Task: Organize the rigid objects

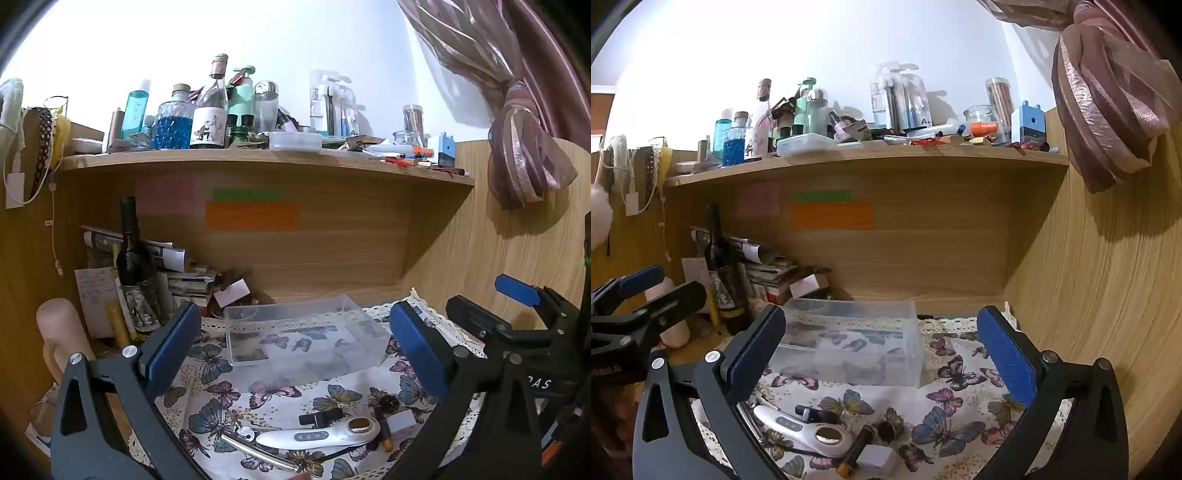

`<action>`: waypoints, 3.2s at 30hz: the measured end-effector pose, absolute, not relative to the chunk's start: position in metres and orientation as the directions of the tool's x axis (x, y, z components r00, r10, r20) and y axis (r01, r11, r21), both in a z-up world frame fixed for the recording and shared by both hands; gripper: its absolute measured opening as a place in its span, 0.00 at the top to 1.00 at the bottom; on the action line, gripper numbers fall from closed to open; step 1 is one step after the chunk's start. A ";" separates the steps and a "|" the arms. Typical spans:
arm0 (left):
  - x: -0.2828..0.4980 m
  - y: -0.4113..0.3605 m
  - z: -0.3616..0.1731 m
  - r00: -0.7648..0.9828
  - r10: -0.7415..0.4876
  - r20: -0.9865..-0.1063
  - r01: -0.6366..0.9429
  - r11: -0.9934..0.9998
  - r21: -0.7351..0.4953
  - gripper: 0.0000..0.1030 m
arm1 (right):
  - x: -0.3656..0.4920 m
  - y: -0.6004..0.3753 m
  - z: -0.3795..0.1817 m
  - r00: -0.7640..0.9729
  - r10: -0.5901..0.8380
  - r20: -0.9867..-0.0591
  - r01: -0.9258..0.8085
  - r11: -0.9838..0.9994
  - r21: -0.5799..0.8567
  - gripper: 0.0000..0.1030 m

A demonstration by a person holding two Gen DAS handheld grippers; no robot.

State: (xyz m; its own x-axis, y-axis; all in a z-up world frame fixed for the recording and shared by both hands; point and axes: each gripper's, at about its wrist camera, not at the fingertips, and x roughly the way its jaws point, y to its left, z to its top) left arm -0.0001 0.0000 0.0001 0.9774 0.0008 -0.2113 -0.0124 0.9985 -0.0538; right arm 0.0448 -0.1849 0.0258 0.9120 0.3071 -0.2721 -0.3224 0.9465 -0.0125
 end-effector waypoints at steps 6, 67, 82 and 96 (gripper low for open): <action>-0.007 -0.001 0.001 0.979 -0.004 -0.202 -0.008 0.998 -0.056 0.00 | 0.045 -0.184 0.026 0.909 0.308 -0.280 -0.324 0.946 -0.010 0.00; -0.002 -0.006 0.005 0.977 -0.021 -0.212 0.007 0.998 -0.067 0.00 | 0.039 -0.182 0.032 0.915 0.310 -0.258 -0.327 0.945 -0.026 0.00; -0.001 -0.006 0.005 0.976 -0.026 -0.215 0.011 0.998 -0.070 0.00 | 0.038 -0.181 0.033 0.915 0.311 -0.258 -0.328 0.944 -0.025 0.00; 0.012 0.010 -0.011 0.959 -0.029 -0.282 0.001 0.995 -0.098 0.00 | 0.043 -0.182 0.019 0.903 0.322 -0.286 -0.345 0.938 -0.032 0.00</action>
